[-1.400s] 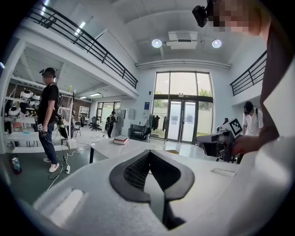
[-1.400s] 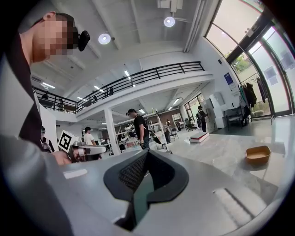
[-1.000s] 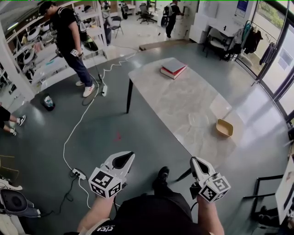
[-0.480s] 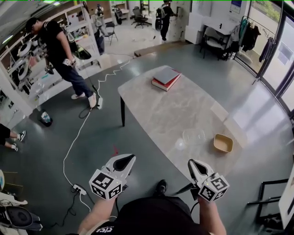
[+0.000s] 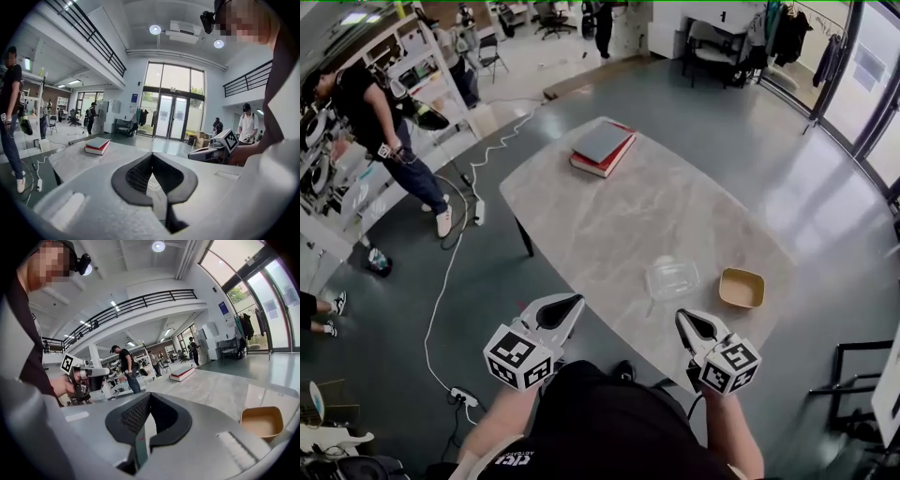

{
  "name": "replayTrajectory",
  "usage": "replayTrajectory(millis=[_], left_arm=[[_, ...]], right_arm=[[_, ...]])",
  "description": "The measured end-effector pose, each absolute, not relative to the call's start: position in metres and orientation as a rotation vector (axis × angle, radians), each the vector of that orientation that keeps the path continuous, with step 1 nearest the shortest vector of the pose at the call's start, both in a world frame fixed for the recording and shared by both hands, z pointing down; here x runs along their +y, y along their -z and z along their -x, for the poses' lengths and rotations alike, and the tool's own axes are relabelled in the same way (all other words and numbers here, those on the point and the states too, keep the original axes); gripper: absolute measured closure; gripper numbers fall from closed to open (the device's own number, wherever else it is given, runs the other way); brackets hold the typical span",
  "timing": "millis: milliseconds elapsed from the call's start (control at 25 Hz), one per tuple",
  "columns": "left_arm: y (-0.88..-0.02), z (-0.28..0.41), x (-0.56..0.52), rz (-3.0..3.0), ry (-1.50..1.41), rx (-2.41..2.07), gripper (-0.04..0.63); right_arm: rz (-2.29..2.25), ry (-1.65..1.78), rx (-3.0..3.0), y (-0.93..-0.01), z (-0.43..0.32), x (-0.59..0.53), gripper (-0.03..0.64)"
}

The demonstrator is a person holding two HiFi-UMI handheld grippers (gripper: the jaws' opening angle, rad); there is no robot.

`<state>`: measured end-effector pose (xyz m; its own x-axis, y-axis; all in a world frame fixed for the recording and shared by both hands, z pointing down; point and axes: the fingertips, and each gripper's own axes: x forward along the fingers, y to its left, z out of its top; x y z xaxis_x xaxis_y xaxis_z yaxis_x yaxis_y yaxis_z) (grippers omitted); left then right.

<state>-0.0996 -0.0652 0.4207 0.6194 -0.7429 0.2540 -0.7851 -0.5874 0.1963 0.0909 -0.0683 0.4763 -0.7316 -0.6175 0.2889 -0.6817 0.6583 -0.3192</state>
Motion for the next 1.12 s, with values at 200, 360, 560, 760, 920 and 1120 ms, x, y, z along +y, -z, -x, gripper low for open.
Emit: replayTrajectory(millis=[200,360,560,760,920,1120], left_arm=[[-0.436,0.069,-0.101,-2.583,-0.235,-1.102,0.597],[-0.446,0.055,-0.139,-2.605,-0.240,-1.034,0.597],[-0.458,0.036,-0.182,-2.637,-0.272,-0.937,0.597],[-0.471,0.017,-0.216,-2.652,-0.291,-0.852,0.597],[-0.489,0.004,-0.230,-2.624,-0.302,-0.796,0.597],[-0.509,-0.003,-0.244,-2.596,-0.311,-0.738,0.597]], right_arm=[[-1.086,-0.619,-2.645,-0.496,-0.103,-0.088,0.617],[-1.089,-0.622,-2.579,-0.517,-0.108,-0.107,0.616],[-1.030,-0.579,-2.491,-0.548,-0.107,-0.124,0.600],[-0.914,-0.530,-2.380,-0.584,-0.102,-0.139,0.583],[-0.790,-0.489,-2.285,-0.616,-0.097,-0.143,0.562],[-0.623,-0.430,-2.164,-0.665,-0.094,-0.142,0.531]])
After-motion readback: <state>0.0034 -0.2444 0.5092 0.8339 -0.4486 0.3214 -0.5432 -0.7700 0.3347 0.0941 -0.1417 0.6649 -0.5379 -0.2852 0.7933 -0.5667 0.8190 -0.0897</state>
